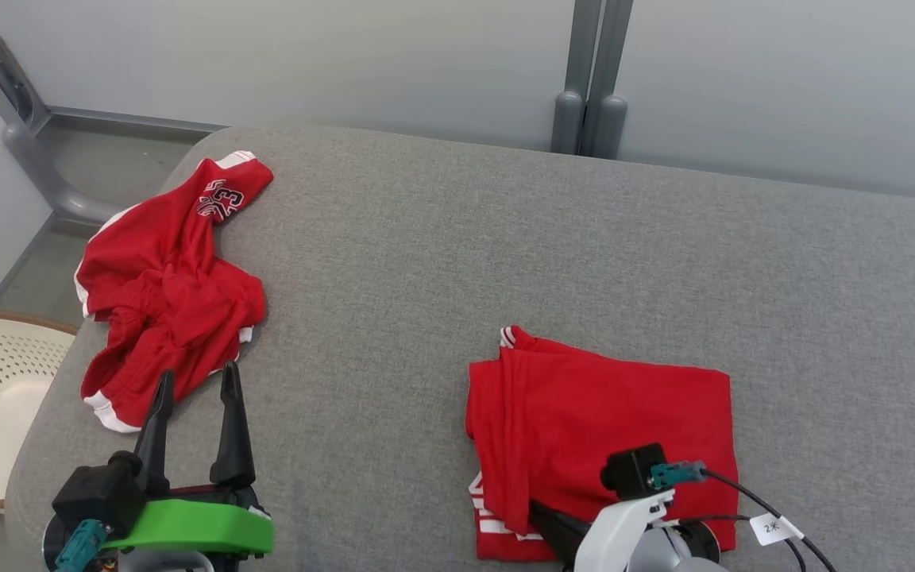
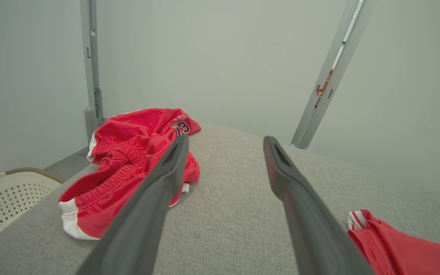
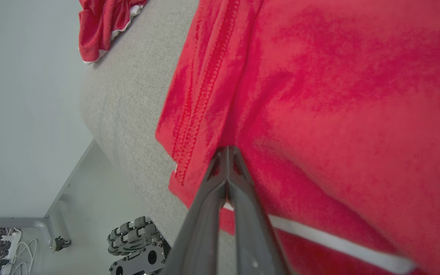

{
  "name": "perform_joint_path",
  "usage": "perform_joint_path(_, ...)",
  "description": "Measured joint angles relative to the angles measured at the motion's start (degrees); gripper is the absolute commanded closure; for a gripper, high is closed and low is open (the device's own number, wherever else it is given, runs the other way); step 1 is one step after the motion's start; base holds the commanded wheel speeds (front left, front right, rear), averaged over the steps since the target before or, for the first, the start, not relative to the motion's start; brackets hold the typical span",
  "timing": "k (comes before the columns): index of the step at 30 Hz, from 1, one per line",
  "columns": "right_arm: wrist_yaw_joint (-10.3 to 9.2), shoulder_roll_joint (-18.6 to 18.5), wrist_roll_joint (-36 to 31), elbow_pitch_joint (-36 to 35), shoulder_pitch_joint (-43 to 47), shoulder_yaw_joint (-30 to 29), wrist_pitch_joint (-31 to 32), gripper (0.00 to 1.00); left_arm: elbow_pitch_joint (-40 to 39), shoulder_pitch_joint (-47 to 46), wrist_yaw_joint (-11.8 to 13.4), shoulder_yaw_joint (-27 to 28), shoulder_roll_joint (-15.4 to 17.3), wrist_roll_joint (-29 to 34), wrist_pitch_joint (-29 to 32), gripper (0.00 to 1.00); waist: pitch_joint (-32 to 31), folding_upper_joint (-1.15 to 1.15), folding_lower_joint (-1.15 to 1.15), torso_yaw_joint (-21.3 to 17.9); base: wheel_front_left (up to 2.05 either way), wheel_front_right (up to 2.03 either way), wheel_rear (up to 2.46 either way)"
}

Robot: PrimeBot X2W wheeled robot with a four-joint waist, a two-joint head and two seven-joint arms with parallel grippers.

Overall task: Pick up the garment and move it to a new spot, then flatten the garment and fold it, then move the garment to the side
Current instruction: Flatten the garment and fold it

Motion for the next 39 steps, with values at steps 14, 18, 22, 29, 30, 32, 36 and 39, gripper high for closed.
perform_joint_path(14,0.0,-5.3,11.12,-7.13,-3.88,9.79,-6.67,1.0,-0.58,0.05,0.25,0.98,0.0,0.21,0.0,0.0,-0.53,0.0,0.0,-4.0,0.0,0.0,0.0)
perform_joint_path(18,0.0,-8.75,12.44,-9.69,-5.46,8.42,-9.66,1.0,-0.74,0.05,0.24,0.94,0.0,0.53,0.0,0.0,-0.61,0.0,0.0,-5.83,0.0,0.0,0.0)
perform_joint_path(22,0.0,-12.89,12.1,-11.91,-6.43,4.86,-13.33,0.66,-1.03,0.07,0.24,1.15,0.0,0.71,0.0,0.0,-0.85,0.0,0.0,-7.4,0.0,0.0,0.0)
perform_joint_path(29,0.0,-16.36,5.72,-14.34,-6.4,-7.93,-17.88,0.0,-1.78,0.07,0.13,1.1,0.0,1.12,0.0,0.0,-1.32,0.0,0.0,-9.53,0.0,0.0,0.0)
perform_joint_path(30,0.0,-16.0,4.92,-15.27,-6.09,-10.43,-18.16,0.0,-1.81,0.07,0.04,1.08,0.0,1.15,0.0,0.0,-1.38,0.0,0.0,-9.75,0.0,0.0,0.0)
perform_joint_path(32,0.0,-15.22,1.64,-16.9,-4.75,-15.79,-18.45,0.0,-1.86,0.06,0.0,1.02,-0.01,1.2,0.0,0.0,-1.55,0.0,0.0,-10.3,0.0,0.0,0.0)
perform_joint_path(36,0.0,-12.18,-5.63,-19.01,-0.29,-25.15,-18.52,0.0,-1.94,0.08,0.0,1.32,-0.01,1.27,0.0,0.0,-1.76,0.0,0.0,-11.36,0.0,0.0,0.0)
perform_joint_path(39,0.0,-9.29,-11.46,-20.04,3.14,-30.65,-18.52,0.0,-1.94,0.14,-0.01,1.57,-0.02,1.26,0.0,0.0,-1.77,0.0,0.0,-12.17,0.0,0.0,0.0)
